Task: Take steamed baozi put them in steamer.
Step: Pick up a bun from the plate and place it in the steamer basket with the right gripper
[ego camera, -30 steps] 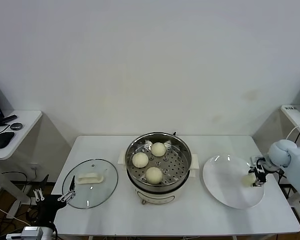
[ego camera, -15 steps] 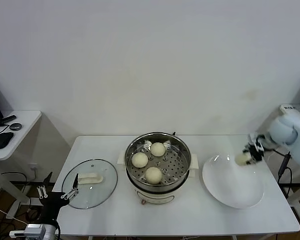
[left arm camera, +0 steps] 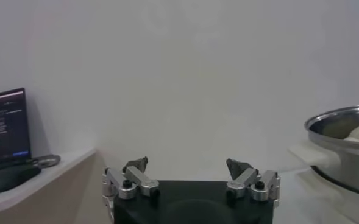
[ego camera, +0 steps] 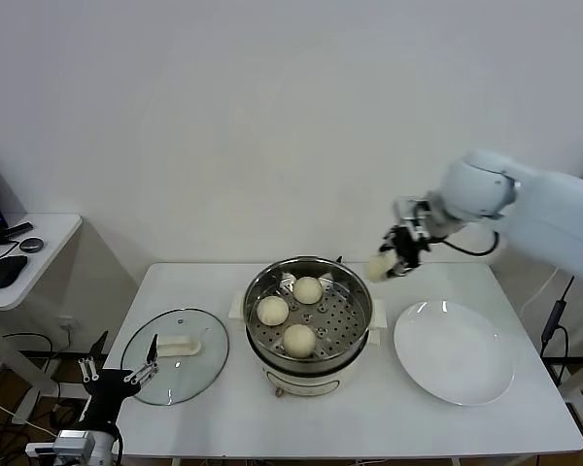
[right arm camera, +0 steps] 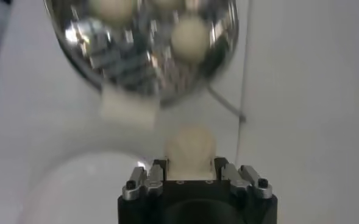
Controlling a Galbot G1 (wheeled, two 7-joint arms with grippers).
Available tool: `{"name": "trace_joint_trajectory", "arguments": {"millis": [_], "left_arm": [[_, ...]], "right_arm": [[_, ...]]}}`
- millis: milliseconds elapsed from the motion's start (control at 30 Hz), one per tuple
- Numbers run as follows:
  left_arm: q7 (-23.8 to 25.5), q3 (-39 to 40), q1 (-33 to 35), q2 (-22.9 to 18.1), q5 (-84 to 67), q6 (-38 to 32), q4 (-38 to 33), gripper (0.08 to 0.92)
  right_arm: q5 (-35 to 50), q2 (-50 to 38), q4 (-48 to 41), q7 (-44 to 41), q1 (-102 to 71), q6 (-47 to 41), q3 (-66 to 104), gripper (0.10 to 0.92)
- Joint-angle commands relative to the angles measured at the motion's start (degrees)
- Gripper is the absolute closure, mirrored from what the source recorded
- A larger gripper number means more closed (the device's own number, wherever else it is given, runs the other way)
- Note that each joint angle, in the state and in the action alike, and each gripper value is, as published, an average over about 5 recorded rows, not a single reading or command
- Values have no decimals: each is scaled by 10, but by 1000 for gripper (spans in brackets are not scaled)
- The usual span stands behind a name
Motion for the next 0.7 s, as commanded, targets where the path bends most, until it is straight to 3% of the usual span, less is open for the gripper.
{"name": "trace_joint_trajectory", "arguments": {"millis": [33,700], "left_arm": [[-1,-5,-2,-2,-2,0,2,177],[-1,-16,-2,-7,-4,-4,7,177]], "right_arm": [[139,111,58,95,43,-141,-106,550],[65,141,-48,101,-110,-141,-51,550]]}}
